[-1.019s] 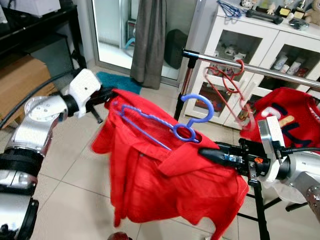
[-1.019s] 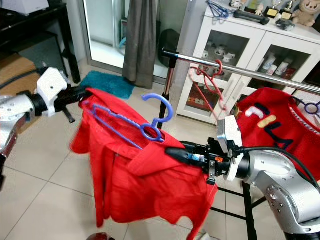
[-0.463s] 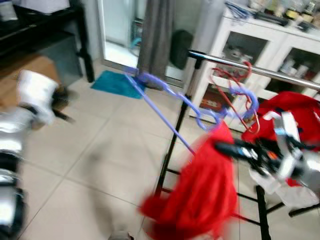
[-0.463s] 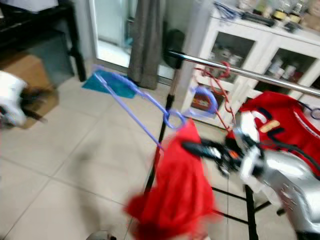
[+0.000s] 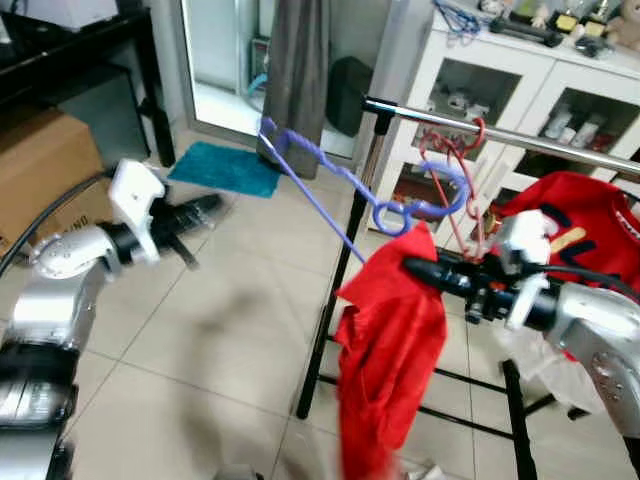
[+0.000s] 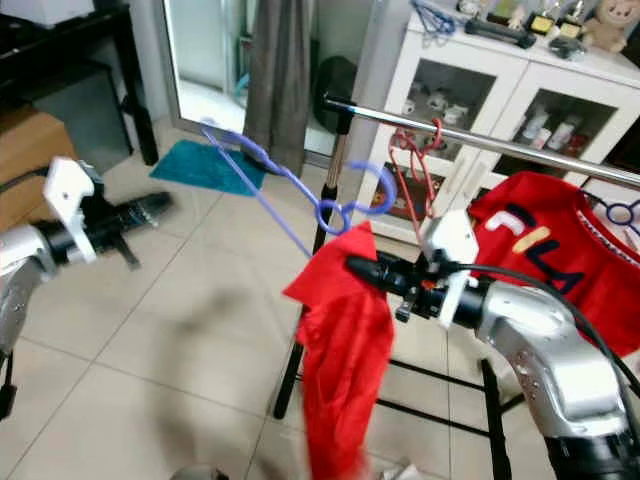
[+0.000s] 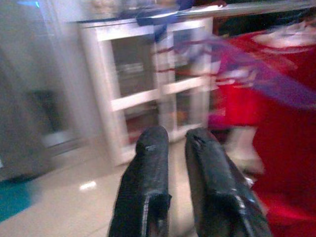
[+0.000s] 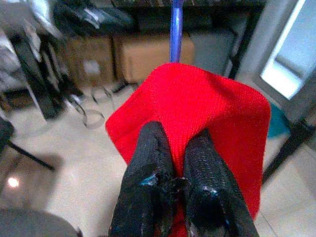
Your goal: Hang hanger
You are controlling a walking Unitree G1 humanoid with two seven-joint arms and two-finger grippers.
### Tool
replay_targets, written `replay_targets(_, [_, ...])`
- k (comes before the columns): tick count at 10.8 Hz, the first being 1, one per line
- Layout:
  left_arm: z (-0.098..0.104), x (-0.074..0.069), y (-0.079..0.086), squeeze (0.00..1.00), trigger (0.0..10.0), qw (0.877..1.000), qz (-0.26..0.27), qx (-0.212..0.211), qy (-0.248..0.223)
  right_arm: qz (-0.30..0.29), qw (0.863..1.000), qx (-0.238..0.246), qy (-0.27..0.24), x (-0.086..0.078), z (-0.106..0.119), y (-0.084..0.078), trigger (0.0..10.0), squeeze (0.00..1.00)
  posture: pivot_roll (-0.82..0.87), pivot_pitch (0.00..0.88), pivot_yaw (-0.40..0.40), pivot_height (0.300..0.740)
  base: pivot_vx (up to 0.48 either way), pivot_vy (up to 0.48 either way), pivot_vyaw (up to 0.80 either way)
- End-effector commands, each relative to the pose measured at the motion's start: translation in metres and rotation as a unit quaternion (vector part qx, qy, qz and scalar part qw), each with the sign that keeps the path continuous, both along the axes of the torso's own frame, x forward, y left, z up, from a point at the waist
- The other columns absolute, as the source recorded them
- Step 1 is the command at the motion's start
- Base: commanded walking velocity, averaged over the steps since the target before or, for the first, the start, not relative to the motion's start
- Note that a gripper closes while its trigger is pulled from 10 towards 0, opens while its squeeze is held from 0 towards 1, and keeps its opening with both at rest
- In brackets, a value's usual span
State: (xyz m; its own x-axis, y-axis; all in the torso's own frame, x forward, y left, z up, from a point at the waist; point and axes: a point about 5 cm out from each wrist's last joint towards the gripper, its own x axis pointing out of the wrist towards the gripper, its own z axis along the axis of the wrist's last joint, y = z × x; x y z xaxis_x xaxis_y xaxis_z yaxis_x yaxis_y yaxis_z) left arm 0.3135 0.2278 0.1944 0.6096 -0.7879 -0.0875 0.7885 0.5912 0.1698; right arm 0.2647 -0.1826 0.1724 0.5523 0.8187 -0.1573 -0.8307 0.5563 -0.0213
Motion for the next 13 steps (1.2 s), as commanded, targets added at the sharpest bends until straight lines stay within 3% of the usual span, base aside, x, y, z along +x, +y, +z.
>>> replay_targets(1, [0.028,-0.019,-0.025,1.00,10.0,0.993,-0.117,-0.009,0.015,-0.006,0.999,-0.041,-0.035,0.008,0.008,-0.001,10.0,0.00,0.15,0.000,-0.117,0.740,0.000,0.000,0.00])
replay_targets(2, [0.041,-0.027,-0.036,1.00,10.0,0.987,-0.161,-0.008,0.015,0.006,0.997,-0.061,-0.048,0.013,0.009,0.003,10.0,0.00,0.15,0.000,-0.121,0.740,0.000,0.000,0.00])
replay_targets(4, [0.054,-0.026,-0.055,1.00,10.0,0.979,-0.202,0.005,-0.001,0.050,0.988,-0.129,-0.063,0.014,0.004,0.014,10.0,0.00,0.16,0.000,-0.118,0.740,0.000,0.000,0.00])
replay_targets(5, [0.051,-0.023,-0.059,1.00,10.0,0.979,-0.202,0.029,0.004,0.066,0.985,-0.142,-0.070,0.014,0.003,0.018,10.0,0.00,0.16,0.000,-0.119,0.740,0.000,0.000,0.00])
replay_targets(6, [0.037,-0.013,-0.063,1.00,10.0,0.975,-0.192,0.112,0.011,0.107,0.979,-0.153,-0.084,0.009,0.004,0.025,10.0,0.00,0.15,0.000,-0.115,0.740,0.000,0.000,0.00])
replay_targets(7, [0.033,-0.008,-0.065,1.00,10.0,0.973,-0.193,0.129,0.012,0.123,0.975,-0.161,-0.086,0.006,0.005,0.026,10.0,0.00,0.15,0.000,-0.109,0.740,0.000,0.000,0.00])
replay_targets(8, [0.024,-0.005,-0.073,0.00,10.0,0.965,-0.217,0.147,0.022,0.138,0.971,-0.176,-0.083,0.005,0.004,0.026,10.0,0.00,0.14,0.000,-0.108,0.740,0.000,0.000,0.00])
replay_targets(9, [0.020,-0.004,-0.078,0.00,10.0,0.962,-0.223,0.157,0.018,0.141,0.971,-0.176,-0.082,0.005,0.003,0.026,10.0,0.00,0.14,0.000,-0.109,0.740,0.000,0.000,0.00])
replay_targets(11, [0.021,-0.002,-0.093,0.00,10.0,0.959,-0.252,0.126,0.011,0.153,0.969,-0.180,-0.078,0.002,0.000,0.029,10.0,0.00,0.13,0.000,-0.110,0.740,0.000,0.000,0.00])
replay_targets(13, [0.012,0.006,-0.103,0.00,10.0,0.954,-0.264,0.140,0.011,0.175,0.964,-0.184,-0.078,-0.002,-0.001,0.033,10.0,0.00,0.13,0.000,-0.110,0.740,0.000,0.000,0.00])
